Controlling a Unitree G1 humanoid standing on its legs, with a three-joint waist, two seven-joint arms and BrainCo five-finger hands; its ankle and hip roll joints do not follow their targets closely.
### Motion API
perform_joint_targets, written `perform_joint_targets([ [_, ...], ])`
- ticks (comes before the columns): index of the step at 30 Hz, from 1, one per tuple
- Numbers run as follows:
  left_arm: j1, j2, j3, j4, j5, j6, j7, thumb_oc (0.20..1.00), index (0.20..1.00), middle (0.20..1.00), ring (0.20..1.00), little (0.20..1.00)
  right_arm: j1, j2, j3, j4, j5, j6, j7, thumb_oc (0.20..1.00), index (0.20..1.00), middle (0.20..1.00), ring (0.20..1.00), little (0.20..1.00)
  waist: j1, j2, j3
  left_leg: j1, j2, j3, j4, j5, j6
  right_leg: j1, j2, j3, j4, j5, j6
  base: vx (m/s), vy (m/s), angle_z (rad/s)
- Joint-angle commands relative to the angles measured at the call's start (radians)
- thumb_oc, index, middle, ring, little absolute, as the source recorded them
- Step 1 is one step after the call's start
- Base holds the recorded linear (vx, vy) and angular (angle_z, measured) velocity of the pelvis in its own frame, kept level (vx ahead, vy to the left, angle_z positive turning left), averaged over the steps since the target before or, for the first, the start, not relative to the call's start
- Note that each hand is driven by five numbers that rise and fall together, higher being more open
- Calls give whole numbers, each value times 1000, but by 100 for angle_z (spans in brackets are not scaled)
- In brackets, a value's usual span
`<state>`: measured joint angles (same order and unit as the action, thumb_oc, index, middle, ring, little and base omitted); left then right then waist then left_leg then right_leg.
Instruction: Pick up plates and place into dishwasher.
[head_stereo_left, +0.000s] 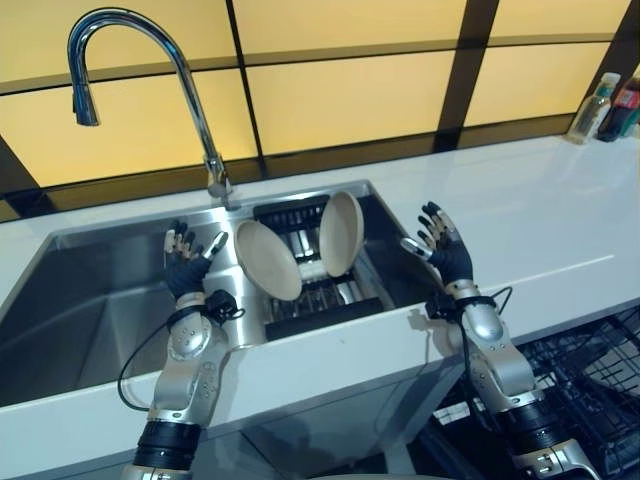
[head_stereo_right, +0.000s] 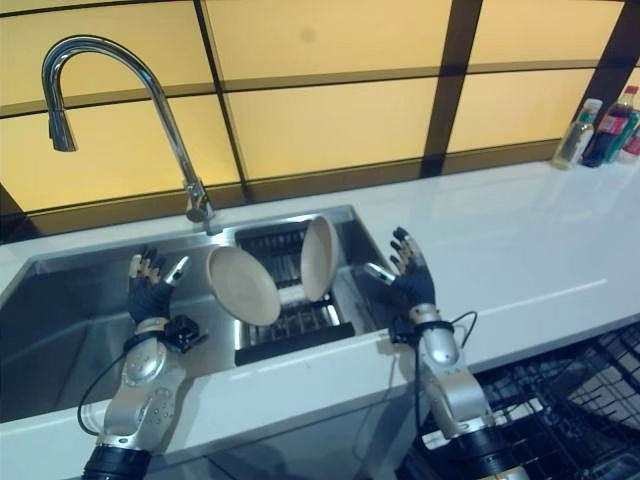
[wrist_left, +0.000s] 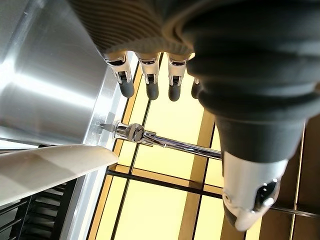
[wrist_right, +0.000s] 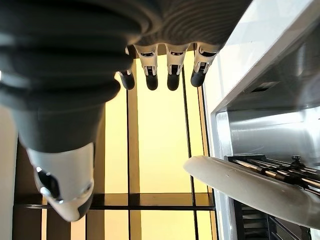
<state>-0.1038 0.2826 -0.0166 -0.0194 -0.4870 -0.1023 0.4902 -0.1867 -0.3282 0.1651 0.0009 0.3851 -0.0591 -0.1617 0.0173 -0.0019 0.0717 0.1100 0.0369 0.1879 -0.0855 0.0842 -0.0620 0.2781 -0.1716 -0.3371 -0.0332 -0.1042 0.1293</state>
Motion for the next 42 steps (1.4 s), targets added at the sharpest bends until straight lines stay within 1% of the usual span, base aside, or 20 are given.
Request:
perform_joint_targets([
  [1, -41, 39, 19, 4, -9, -30, -24, 1000, 1000, 1000, 1000, 1000, 9, -12, -52, -51, 9, -64, -3, 1000, 1000, 1000, 1000, 1000, 36, 7, -34, 48, 63, -30, 61, -155, 3, -115, 9, 18, 16, 43, -35, 0, 0, 0],
  [6, -33, 40, 22, 0, 20, -44, -34, 1000, 1000, 1000, 1000, 1000, 9, -10, -47, -47, 8, -70, -9, 1000, 1000, 1000, 1000, 1000, 39, 9, -34, 46, 63, -33, 61, -155, 2, -117, 10, 19, 18, 42, -36, 0, 0, 0],
  [11, -36, 47, 24, 2, 64, -40, -37, 1000, 1000, 1000, 1000, 1000, 12, -14, -48, -45, 15, -70, -5, 1000, 1000, 1000, 1000, 1000, 38, 10, -34, 44, 64, -34, 62, -154, 1, -117, 11, 20, 18, 41, -37, 0, 0, 0],
  [12, -35, 58, 24, 3, 127, -32, -45, 1000, 1000, 1000, 1000, 1000, 11, -16, -49, -46, 16, -67, -5, 1000, 1000, 1000, 1000, 1000, 38, 12, -35, 45, 64, -33, 62, -154, 0, -117, 12, 19, 18, 40, -37, 0, 0, 0],
  [15, -39, 88, 23, 15, 204, -17, -55, 1000, 1000, 1000, 1000, 1000, 13, -27, -49, -43, 23, -72, -6, 1000, 1000, 1000, 1000, 1000, 37, 15, -37, 45, 65, -31, 61, -151, -2, -117, 14, 21, 16, 40, -38, 0, 0, 0],
  [16, -39, 90, 23, 17, 208, -15, -55, 1000, 1000, 1000, 1000, 1000, 13, -27, -49, -43, 23, -72, -6, 1000, 1000, 1000, 1000, 1000, 36, 15, -37, 45, 65, -31, 61, -151, -2, -117, 14, 21, 16, 40, -38, 0, 0, 0],
  [19, -44, 129, 44, 41, 246, -4, -54, 1000, 1000, 1000, 1000, 1000, 13, -39, -58, -37, 35, -71, 1, 1000, 1000, 1000, 1000, 1000, 33, 20, -41, 46, 66, -30, 58, -148, -4, -118, 16, 24, 15, 40, -39, 0, 0, 0],
  [22, -49, 160, 68, 66, 242, 9, -80, 1000, 1000, 1000, 1000, 1000, 13, -46, -59, -36, 33, -66, 5, 1000, 1000, 1000, 1000, 1000, 31, 25, -45, 42, 66, -30, 60, -145, -6, -121, 16, 26, 14, 40, -40, 0, 0, 0],
  [23, -50, 170, 71, 72, 261, 6, -80, 1000, 1000, 1000, 1000, 1000, 14, -50, -57, -36, 34, -65, 4, 1000, 1000, 1000, 1000, 1000, 30, 27, -46, 41, 65, -30, 62, -145, -7, -122, 16, 27, 14, 40, -41, 0, 0, 0],
  [26, -55, 202, 74, 96, 368, -2, -72, 1000, 1000, 1000, 1000, 1000, 12, -59, -56, -34, 39, -66, 9, 1000, 1000, 1000, 1000, 1000, 29, 30, -47, 39, 65, -27, 64, -144, -9, -122, 15, 27, 15, 39, -41, 1, 23, 0],
  [27, -59, 221, 73, 109, 419, 0, -65, 1000, 1000, 1000, 1000, 1000, 11, -64, -56, -30, 41, -69, 13, 1000, 1000, 1000, 1000, 1000, 27, 32, -47, 39, 64, -26, 63, -143, -9, -123, 14, 27, 16, 39, -41, 5, 32, 0],
  [29, -66, 255, 72, 140, 473, -1, -60, 1000, 1000, 1000, 1000, 1000, 9, -74, -54, -28, 47, -69, 14, 1000, 1000, 1000, 1000, 1000, 24, 34, -50, 39, 61, -24, 61, -143, -9, -125, 12, 28, 17, 39, -40, 11, 42, 0],
  [31, -73, 295, 69, 186, 554, -26, -40, 1000, 1000, 1000, 1000, 1000, 9, -86, -56, -24, 56, -68, 18, 1000, 1000, 1000, 1000, 1000, 21, 37, -52, 39, 58, -21, 60, -143, -8, -127, 10, 30, 16, 40, -39, 20, 50, 0],
  [34, -79, 349, 68, 222, 619, -37, -39, 1000, 1000, 1000, 1000, 1000, 15, -101, -61, -19, 66, -64, 23, 1000, 1000, 1000, 1000, 1000, 15, 43, -55, 39, 53, -15, 57, -143, -7, -129, 7, 33, 13, 43, -36, 29, 55, 0],
  [36, -78, 377, 67, 242, 691, -54, -25, 1000, 1000, 1000, 1000, 1000, 22, -107, -63, -16, 67, -65, 28, 1000, 1000, 1000, 1000, 1000, 10, 47, -57, 39, 50, -11, 55, -142, -6, -132, 5, 37, 11, 46, -34, 37, 62, 0],
  [38, -73, 418, 62, 260, 812, -77, 14, 1000, 1000, 1000, 1000, 1000, 32, -116, -68, -17, 70, -66, 34, 1000, 1000, 1000, 1000, 1000, 6, 50, -58, 38, 48, -6, 54, -142, -4, -134, 2, 40, 9, 49, -31, 43, 62, 0],
  [39, -72, 441, 58, 269, 896, -90, 44, 1000, 1000, 1000, 1000, 1000, 36, -120, -68, -17, 71, -68, 35, 1000, 1000, 1000, 1000, 1000, 4, 51, -59, 38, 47, -3, 52, -142, -4, -135, 1, 41, 7, 51, -29, 47, 62, 0],
  [40, -70, 484, 50, 283, 981, -110, 71, 1000, 1000, 1000, 1000, 1000, 41, -127, -70, -16, 75, -68, 39, 1000, 1000, 1000, 1000, 1000, 0, 53, -60, 39, 45, 2, 50, -142, -3, -137, 0, 44, 5, 54, -27, 50, 65, -1],
  [42, -61, 555, 34, 295, 1077, -124, 105, 1000, 1000, 1000, 1000, 1000, 54, -147, -76, -19, 90, -71, 49, 1000, 1000, 1000, 1000, 1000, -5, 56, -60, 37, 42, 9, 47, -142, -2, -141, -2, 46, 1, 58, -23, 48, 66, -1],
])
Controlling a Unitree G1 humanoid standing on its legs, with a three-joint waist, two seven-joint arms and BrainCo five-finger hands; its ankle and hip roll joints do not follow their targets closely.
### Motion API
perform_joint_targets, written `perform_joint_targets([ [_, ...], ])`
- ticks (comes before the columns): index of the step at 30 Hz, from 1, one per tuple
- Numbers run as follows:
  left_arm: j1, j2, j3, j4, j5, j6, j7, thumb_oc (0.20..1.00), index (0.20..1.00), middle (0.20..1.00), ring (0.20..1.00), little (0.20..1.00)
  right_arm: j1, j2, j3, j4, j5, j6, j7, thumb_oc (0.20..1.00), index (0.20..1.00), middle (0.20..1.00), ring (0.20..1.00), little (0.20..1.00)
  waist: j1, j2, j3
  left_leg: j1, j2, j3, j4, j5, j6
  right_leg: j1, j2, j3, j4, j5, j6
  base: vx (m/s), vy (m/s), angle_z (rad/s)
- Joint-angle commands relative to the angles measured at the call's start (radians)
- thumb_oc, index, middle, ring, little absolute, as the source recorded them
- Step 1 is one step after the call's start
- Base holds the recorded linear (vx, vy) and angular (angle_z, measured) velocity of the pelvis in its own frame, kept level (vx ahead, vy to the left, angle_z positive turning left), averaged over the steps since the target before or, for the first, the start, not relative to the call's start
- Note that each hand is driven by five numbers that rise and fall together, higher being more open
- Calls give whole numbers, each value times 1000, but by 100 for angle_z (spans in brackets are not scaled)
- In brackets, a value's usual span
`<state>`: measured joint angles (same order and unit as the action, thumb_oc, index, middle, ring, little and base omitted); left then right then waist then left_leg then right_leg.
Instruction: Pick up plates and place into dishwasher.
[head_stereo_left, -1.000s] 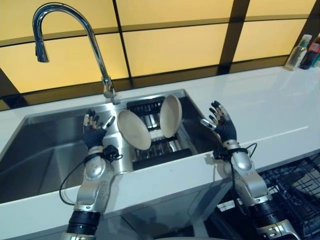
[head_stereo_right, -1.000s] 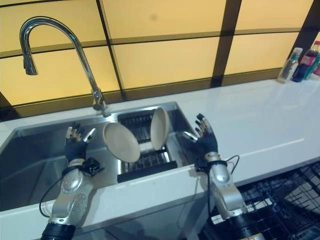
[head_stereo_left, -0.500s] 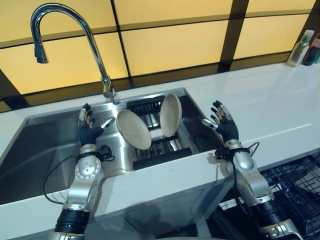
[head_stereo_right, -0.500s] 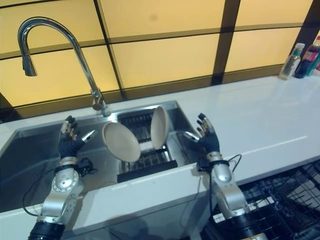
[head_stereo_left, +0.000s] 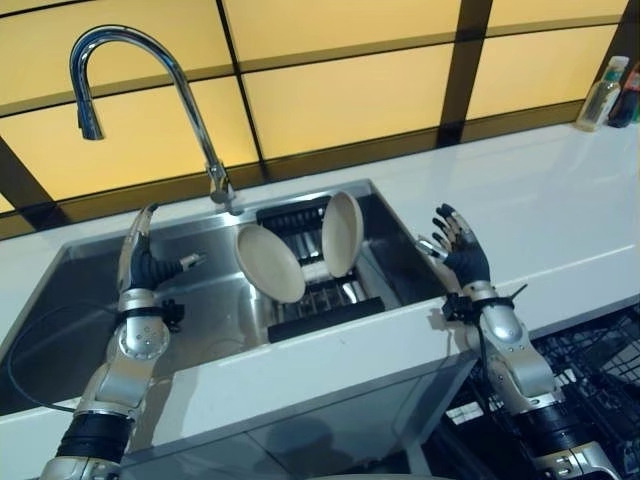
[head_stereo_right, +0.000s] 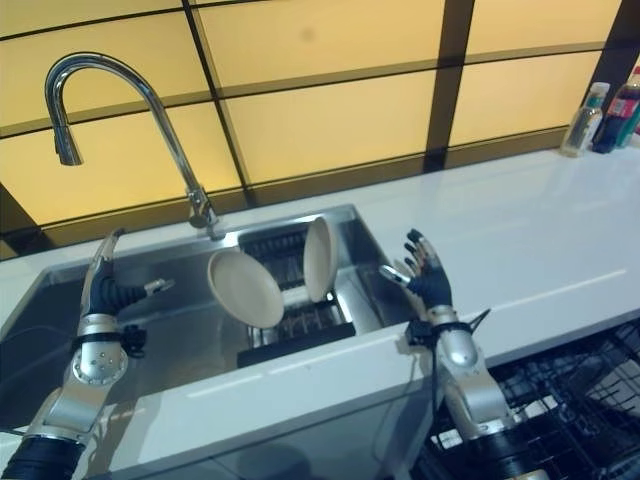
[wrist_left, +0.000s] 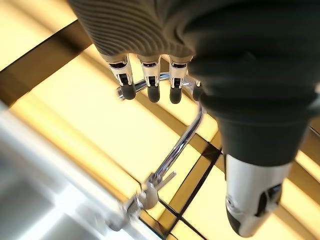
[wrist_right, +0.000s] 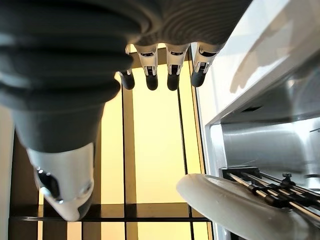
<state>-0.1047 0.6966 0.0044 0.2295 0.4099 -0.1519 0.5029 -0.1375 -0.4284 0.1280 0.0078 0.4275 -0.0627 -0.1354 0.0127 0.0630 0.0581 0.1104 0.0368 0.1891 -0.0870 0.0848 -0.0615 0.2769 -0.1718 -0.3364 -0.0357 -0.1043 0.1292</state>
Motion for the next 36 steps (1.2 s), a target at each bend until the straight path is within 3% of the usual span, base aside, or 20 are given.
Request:
perform_joint_targets([
  [1, -62, 177, -2, 56, 234, -80, 110, 1000, 1000, 1000, 1000, 1000, 9, -56, -38, -24, 54, -71, 25, 1000, 1000, 1000, 1000, 1000, -5, -7, -47, 37, 42, 12, 46, -142, -2, -141, -2, 47, 1, 61, -21, 48, 69, -1],
  [6, -95, 339, -124, 103, 419, -67, 174, 1000, 1000, 1000, 1000, 1000, 22, -96, -31, -8, 81, -82, 46, 1000, 1000, 1000, 1000, 1000, -28, 8, -44, 32, 34, 34, 41, -141, 2, -153, -9, 54, -7, 74, -11, 59, 82, -1],
  [11, -129, 391, -219, 124, 496, -66, 204, 1000, 1000, 1000, 1000, 1000, 28, -122, -19, 3, 96, -89, 38, 1000, 1000, 1000, 1000, 1000, -44, 16, -35, 27, 23, 45, 39, -143, 8, -165, -14, 63, -11, 83, -5, 55, 68, -7],
  [20, -135, 367, -275, 128, 567, -98, 222, 1000, 1000, 1000, 1000, 1000, 37, -140, -14, 11, 94, -74, 40, 1000, 1000, 1000, 1000, 1000, -63, 19, -14, 19, 14, 60, 36, -144, 14, -183, -21, 82, -18, 96, 5, 69, 55, -3],
  [36, -211, 268, -381, 219, 612, -28, 253, 1000, 1000, 1000, 1000, 1000, 1, -193, -13, 29, 100, -56, 57, 1000, 1000, 1000, 1000, 1000, -105, 33, 48, -26, 7, 75, 40, -129, 17, -252, -26, 135, 0, 111, 14, 27, 55, -8],
])
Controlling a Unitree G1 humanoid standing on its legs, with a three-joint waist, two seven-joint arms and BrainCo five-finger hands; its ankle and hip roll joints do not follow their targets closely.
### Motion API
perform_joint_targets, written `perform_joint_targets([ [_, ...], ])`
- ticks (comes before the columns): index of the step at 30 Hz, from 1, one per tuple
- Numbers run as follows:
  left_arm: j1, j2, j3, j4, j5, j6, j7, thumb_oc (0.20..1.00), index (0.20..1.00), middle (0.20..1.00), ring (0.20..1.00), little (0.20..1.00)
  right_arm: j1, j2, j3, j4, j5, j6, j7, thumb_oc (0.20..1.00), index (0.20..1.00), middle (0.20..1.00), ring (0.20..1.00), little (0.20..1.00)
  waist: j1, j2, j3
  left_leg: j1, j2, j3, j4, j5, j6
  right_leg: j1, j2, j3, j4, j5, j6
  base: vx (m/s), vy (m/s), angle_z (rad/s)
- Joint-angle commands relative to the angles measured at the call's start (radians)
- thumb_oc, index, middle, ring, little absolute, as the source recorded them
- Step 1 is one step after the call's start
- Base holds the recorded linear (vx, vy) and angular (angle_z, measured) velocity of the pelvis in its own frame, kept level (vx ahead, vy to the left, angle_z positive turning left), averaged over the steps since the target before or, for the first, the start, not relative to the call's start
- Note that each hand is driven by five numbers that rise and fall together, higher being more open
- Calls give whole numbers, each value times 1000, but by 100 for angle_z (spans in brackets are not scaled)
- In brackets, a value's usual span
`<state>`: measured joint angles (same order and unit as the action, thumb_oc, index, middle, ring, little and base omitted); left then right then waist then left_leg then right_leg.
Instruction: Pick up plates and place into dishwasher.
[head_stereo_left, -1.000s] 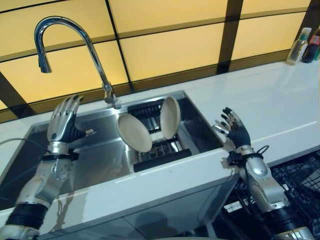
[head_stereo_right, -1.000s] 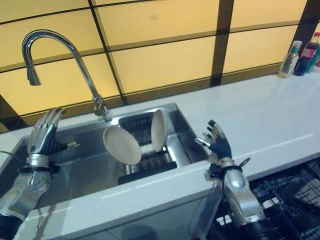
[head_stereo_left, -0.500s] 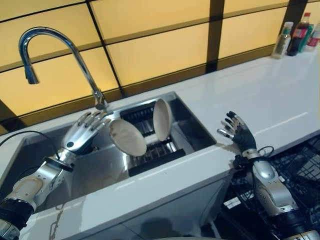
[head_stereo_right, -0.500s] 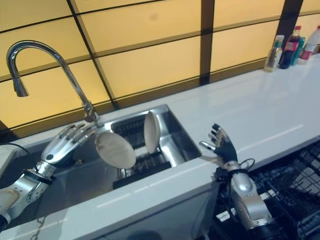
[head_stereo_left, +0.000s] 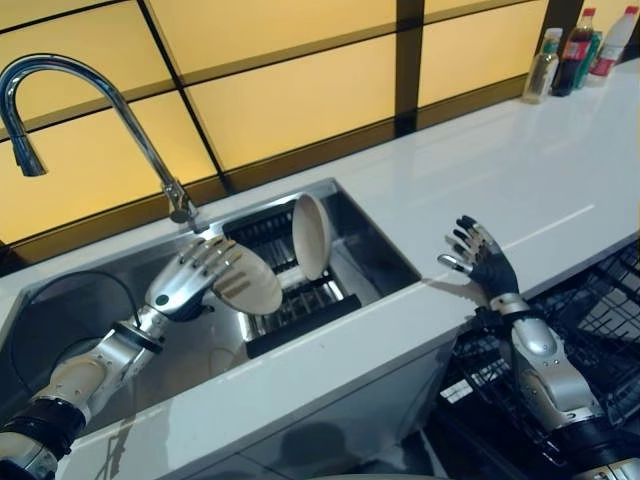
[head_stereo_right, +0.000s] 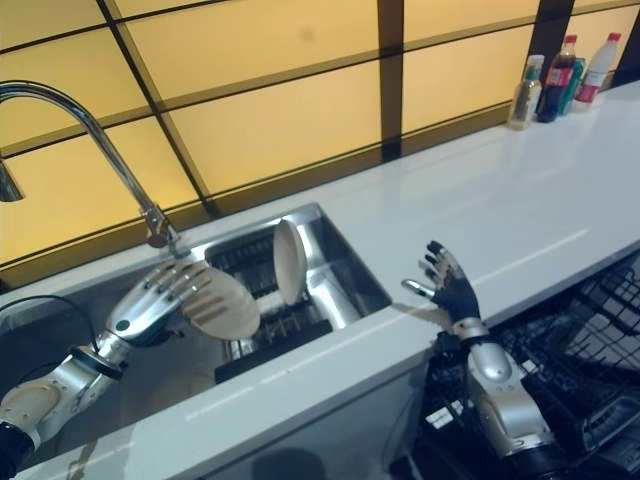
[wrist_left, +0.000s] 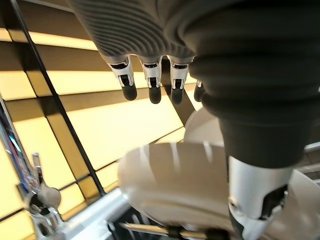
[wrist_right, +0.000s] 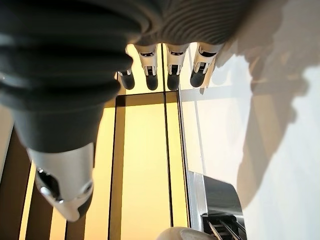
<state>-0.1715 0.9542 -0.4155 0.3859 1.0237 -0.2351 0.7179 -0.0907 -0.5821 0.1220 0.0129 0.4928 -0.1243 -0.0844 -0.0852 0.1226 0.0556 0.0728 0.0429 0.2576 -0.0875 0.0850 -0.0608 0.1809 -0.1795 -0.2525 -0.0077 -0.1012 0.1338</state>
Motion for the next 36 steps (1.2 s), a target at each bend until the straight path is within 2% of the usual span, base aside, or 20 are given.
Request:
perform_joint_targets([
  [1, -156, 6, 31, 74, -1, 60, 37, 1000, 1000, 1000, 1000, 1000, -56, -44, -7, 24, 36, 11, 5, 1000, 1000, 1000, 1000, 1000, -9, -26, 57, 5, 0, 8, 44, -128, 17, -164, -19, 56, -24, 108, 9, -43, 80, -13],
  [6, -216, -16, -16, 137, 1, 114, 17, 1000, 1000, 1000, 1000, 1000, -114, -64, 0, 35, 38, 13, 4, 1000, 1000, 1000, 1000, 1000, -22, -23, 108, -35, -3, 8, 55, -118, 18, -204, -21, 78, -13, 115, 9, -59, 65, -14],
  [9, -243, -24, -38, 169, 4, 163, -50, 1000, 1000, 1000, 1000, 1000, -136, -69, 2, 36, 36, 15, 0, 1000, 1000, 1000, 1000, 1000, -26, -24, 134, -53, -3, 7, 59, -110, 17, -218, -22, 83, -11, 120, 9, -55, 43, -9],
  [13, -275, -38, -66, 224, -7, 187, -81, 1000, 1000, 1000, 1000, 1000, -163, -72, 12, 30, 34, 13, -9, 1000, 1000, 1000, 1000, 1000, -31, -30, 159, -70, -4, 4, 59, -100, 16, -234, -22, 90, -9, 127, 9, -48, 24, -4],
  [14, -282, -42, -71, 238, -10, 186, -98, 548, 548, 548, 548, 548, -164, -69, 13, 30, 28, 10, -10, 1000, 1000, 1000, 1000, 1000, -32, -31, 162, -71, -5, 4, 58, -98, 16, -235, -21, 90, -10, 128, 9, 0, 0, 0],
  [15, -285, -44, -74, 246, -11, 191, -108, 200, 200, 200, 200, 200, -164, -66, 12, 29, 23, 9, -10, 1000, 1000, 1000, 1000, 1000, -33, -32, 164, -71, -5, 5, 57, -97, 17, -235, -22, 90, -10, 129, 9, 0, 0, 0],
  [25, -216, -81, -41, 242, 11, 176, -137, 200, 200, 200, 200, 200, -88, -55, -34, -3, -6, 36, 42, 1000, 1000, 1000, 1000, 1000, -35, -15, 125, -34, -18, 6, 50, -96, 18, -197, -35, 74, -11, 123, 10, 46, 27, 1],
  [36, -131, -118, 8, 237, 8, 164, -85, 200, 200, 200, 200, 200, -12, -39, -71, -25, -31, 66, 79, 1000, 1000, 1000, 1000, 1000, -30, 3, 71, 23, -26, -2, 29, -104, 17, -137, -40, 48, -23, 109, 8, 45, 10, 4],
])
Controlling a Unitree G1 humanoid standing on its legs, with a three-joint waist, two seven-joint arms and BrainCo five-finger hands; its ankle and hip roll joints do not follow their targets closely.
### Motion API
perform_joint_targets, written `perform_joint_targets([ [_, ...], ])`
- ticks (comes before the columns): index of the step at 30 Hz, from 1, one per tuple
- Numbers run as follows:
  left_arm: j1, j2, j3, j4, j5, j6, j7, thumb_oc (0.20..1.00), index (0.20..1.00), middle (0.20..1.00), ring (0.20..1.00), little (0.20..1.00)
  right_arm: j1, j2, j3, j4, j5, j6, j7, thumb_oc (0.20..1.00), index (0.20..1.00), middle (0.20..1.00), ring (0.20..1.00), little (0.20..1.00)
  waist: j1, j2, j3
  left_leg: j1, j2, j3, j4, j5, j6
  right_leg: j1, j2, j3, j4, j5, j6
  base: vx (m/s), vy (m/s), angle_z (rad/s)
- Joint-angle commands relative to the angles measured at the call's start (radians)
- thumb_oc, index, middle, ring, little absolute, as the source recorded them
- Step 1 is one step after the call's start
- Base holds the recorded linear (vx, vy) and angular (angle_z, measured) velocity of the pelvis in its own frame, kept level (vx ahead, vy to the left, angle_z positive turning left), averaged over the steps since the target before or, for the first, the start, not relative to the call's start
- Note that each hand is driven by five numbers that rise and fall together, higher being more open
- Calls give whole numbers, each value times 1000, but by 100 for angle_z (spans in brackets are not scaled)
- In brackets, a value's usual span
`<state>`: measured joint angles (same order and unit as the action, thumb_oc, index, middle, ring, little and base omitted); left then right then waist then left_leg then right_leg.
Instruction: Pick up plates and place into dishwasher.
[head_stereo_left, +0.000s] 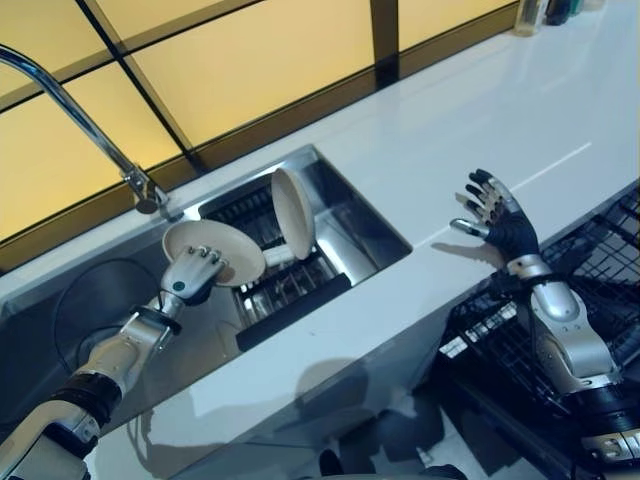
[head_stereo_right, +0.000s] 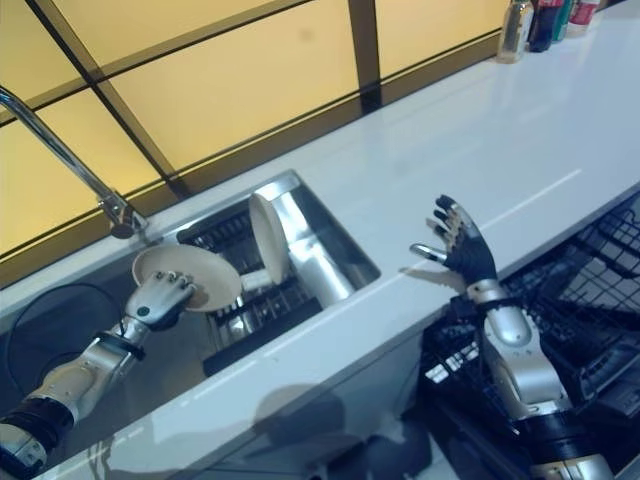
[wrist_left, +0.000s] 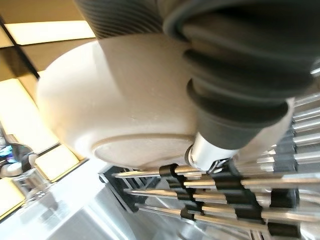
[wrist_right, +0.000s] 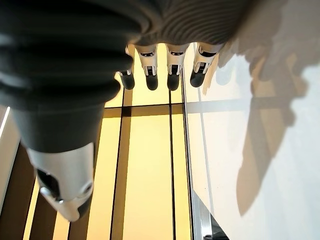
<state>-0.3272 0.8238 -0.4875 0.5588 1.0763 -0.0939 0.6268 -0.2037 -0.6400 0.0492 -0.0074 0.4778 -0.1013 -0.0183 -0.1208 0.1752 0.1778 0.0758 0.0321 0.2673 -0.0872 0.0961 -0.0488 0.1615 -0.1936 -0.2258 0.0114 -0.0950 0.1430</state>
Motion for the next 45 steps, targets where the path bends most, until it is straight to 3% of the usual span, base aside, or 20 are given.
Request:
perform_joint_targets([
  [1, 30, 9, 83, 65, -47, 26, 13, 200, 200, 200, 200, 200, 106, 22, 1, -3, -19, 40, 17, 1000, 1000, 1000, 1000, 1000, 6, -49, -54, 24, -16, -13, 25, -115, 5, -113, -26, 19, -45, 103, -1, 12, -15, 4],
  [10, 62, 32, 130, 53, -46, 15, 79, 200, 200, 200, 200, 200, 134, 47, -8, -2, -20, 28, 19, 1000, 1000, 1000, 1000, 1000, 18, -57, -82, 55, -13, -18, 3, -123, 3, -80, -19, -1, -65, 98, -1, -19, -36, 2],
  [23, 111, 72, 288, -41, -207, -26, 277, 200, 200, 200, 200, 200, 167, 102, -17, 12, -26, -12, 2, 1000, 1000, 1000, 1000, 1000, 52, -86, -119, 75, 4, -33, 0, -138, -2, -42, -3, -36, -92, 98, -2, -29, -67, 4],
  [28, 135, 73, 340, -96, -258, -37, 279, 200, 200, 200, 200, 200, 170, 122, -16, 6, -29, -26, -10, 1000, 1000, 1000, 1000, 1000, 68, -99, -131, 79, 13, -41, 0, -144, -3, -31, 5, -45, -98, 94, -3, -34, -66, 8],
  [32, 148, 66, 388, -137, -365, -90, 292, 200, 200, 200, 200, 200, 151, 120, -17, -23, -31, -62, -31, 1000, 1000, 1000, 1000, 1000, 82, -112, -137, 82, 20, -48, 0, -147, -4, -27, 13, -50, -99, 91, -5, -46, -68, 3],
  [39, 162, -6, 480, -334, -466, -165, 203, 200, 200, 200, 200, 200, 24, 114, -10, -110, -97, -86, -100, 1000, 1000, 1000, 1000, 1000, 129, -139, -152, 81, 33, -66, 0, -154, -4, -22, 30, -60, -99, 82, -8, -49, -76, 3],
  [42, 140, -19, 487, -384, -531, -207, 111, 200, 200, 200, 200, 200, -40, 108, -3, -126, -126, -95, -104, 1000, 1000, 1000, 1000, 1000, 143, -147, -160, 81, 36, -72, 0, -157, -5, -19, 33, -65, -99, 78, -8, -42, -42, 3],
  [45, 96, -32, 469, -423, -685, -237, -86, 200, 200, 200, 200, 200, -116, 91, 13, -149, -183, -83, -99, 1000, 1000, 1000, 1000, 1000, 157, -154, -171, 81, 38, -79, 0, -158, -7, -14, 38, -69, -99, 73, -10, -50, -33, 2],
])
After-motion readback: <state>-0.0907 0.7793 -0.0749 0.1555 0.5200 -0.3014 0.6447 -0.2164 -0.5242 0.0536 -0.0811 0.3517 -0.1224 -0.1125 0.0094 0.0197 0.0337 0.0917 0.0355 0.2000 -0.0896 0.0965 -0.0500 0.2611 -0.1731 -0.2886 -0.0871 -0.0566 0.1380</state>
